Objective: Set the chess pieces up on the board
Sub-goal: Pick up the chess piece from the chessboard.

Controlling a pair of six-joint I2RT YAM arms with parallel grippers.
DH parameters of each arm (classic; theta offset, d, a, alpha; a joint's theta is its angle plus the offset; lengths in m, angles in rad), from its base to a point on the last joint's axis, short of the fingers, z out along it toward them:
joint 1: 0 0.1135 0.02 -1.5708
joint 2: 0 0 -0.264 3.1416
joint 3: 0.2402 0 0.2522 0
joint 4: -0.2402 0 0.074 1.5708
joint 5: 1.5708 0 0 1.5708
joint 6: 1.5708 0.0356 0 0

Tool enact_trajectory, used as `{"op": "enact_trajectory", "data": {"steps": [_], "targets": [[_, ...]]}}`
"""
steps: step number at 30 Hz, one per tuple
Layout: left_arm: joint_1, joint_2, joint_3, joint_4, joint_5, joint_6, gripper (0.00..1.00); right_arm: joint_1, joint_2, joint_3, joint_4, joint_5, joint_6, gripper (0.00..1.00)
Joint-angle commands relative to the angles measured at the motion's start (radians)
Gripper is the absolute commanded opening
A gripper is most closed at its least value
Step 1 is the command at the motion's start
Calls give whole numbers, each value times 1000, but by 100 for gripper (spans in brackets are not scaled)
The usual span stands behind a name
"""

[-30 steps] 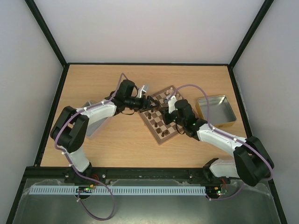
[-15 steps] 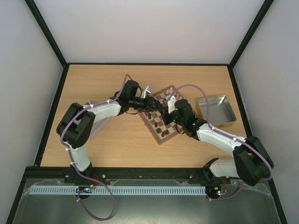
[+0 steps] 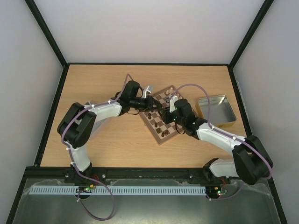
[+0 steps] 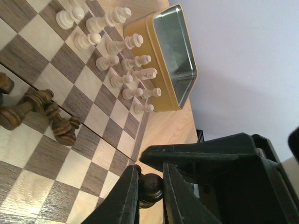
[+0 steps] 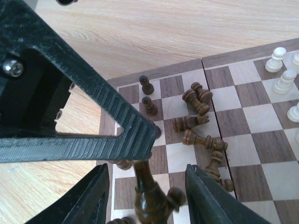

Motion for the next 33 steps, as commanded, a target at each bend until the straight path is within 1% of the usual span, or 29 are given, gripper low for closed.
{"op": "enact_trajectory", "data": {"steps": [1, 3, 4, 6, 10, 13, 15, 19, 22, 25, 27, 28, 33], "targets": [[-6, -13, 19, 6, -63, 86, 6, -5, -80, -20, -31, 34, 147, 48], [-7, -23, 18, 7, -81, 127, 6, -9, -146, -45, -30, 87, 228, 56], [-6, -28, 19, 5, -85, 151, 6, -15, -179, -54, -28, 85, 265, 59], [-5, -41, 18, -2, -91, 200, 6, -25, -230, -60, -38, 76, 345, 61], [-8, -82, 5, 3, -92, 292, 5, -50, -270, -72, -48, 17, 534, 61], [-12, -126, -22, 17, -82, 372, 5, -76, -234, -58, -107, -5, 690, 60], [-20, -157, -36, 7, -87, 437, 4, -98, -205, -57, -118, -48, 795, 59], [-49, -206, -38, -67, -108, 615, 4, -113, -170, -46, -67, -165, 939, 57], [-80, -240, -41, -125, -124, 753, 4, -114, -185, -52, 4, -185, 1043, 60], [-99, -285, -67, -129, -126, 839, 3, -115, -212, -79, 67, -180, 1143, 61], [-100, -313, -84, -110, -126, 873, 3, -115, -227, -100, 112, -188, 1187, 61], [-100, -324, -89, -107, -119, 888, 3, -115, -232, -103, 103, -189, 1196, 61], [-100, -356, -91, -126, -76, 952, 3, -117, -265, -102, 27, -206, 1119, 60]]}}
